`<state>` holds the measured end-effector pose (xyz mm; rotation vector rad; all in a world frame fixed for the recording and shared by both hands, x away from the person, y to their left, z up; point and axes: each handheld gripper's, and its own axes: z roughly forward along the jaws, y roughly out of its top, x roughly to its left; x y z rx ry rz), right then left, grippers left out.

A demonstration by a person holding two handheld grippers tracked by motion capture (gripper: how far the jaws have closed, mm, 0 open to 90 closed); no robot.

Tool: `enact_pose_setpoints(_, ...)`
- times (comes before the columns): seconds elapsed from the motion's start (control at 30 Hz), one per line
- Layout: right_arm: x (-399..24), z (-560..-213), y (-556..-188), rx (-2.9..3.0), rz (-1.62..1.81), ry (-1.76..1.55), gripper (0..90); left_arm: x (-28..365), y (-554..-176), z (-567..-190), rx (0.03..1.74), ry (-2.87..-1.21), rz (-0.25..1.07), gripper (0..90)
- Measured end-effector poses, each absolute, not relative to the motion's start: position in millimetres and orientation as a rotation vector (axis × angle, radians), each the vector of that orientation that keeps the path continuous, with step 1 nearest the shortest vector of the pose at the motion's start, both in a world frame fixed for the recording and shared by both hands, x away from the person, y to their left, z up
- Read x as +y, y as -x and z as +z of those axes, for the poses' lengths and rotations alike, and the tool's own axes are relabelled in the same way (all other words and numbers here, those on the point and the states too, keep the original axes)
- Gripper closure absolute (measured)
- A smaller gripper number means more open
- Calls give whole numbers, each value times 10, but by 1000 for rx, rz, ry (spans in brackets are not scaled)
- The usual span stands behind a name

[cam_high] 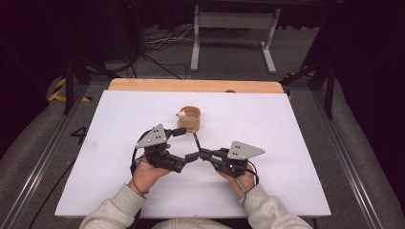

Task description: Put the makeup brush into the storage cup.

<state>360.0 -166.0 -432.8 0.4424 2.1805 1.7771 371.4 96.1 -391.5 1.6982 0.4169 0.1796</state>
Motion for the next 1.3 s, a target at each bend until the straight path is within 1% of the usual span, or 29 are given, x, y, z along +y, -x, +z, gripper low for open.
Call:
enact_pose_setpoints(0.07, -1659, -4330, -3601, 2180, 1777, -446, 847, 943, -3720, -3914, 413, -1690, 181, 101)
enact_pose_setpoints(0.1, -1659, -4331, -3601, 2180, 1777, -446, 847, 934, -3724, -3912, 408, -1692, 178, 101)
enact_pose_setpoints(0.3, -1659, -4325, -3599, 2175, 1775, -442, 846, 900, -3739, -3914, 388, -1683, 168, 254)
enact_pose_setpoints(0.4, -1664, -4320, -3596, 2173, 1775, -441, 847, 907, -3749, -3918, 388, -1673, 156, 395)
enact_pose_setpoints(0.43, -1666, -4319, -3596, 2172, 1776, -442, 846, 911, -3749, -3919, 387, -1671, 152, 395)
enact_pose_setpoints(0.57, -1668, -4319, -3598, 2174, 1775, -443, 846, 909, -3737, -3911, 382, -1679, 139, 553)
enact_pose_setpoints(0.63, -1666, -4319, -3597, 2173, 1776, -442, 846, 903, -3727, -3901, 383, -1685, 132, 607)
enact_pose_setpoints(0.7, -1666, -4319, -3597, 2173, 1772, -444, 846, 900, -3717, -3891, 396, -1688, 124, 681)
enact_pose_setpoints(0.73, -1665, -4319, -3597, 2175, 1772, -444, 846, 901, -3715, -3889, 402, -1691, 124, 701)
enact_pose_setpoints(0.77, -1665, -4319, -3597, 2175, 1772, -444, 846, 901, -3715, -3889, 402, -1691, 124, 720)
enact_pose_setpoints(0.8, -1664, -4320, -3597, 2174, 1772, -443, 846, 907, -3720, -3886, 405, -1695, 119, 720)
enact_pose_setpoints(0.93, -1663, -4321, -3597, 2176, 1771, -442, 845, 913, -3716, -3876, 427, -1698, 114, 810)
enact_pose_setpoints(1.3, -1659, -4302, -3590, 2185, 1757, -432, 835, 901, -3687, -3850, 416, -1713, 133, 824)
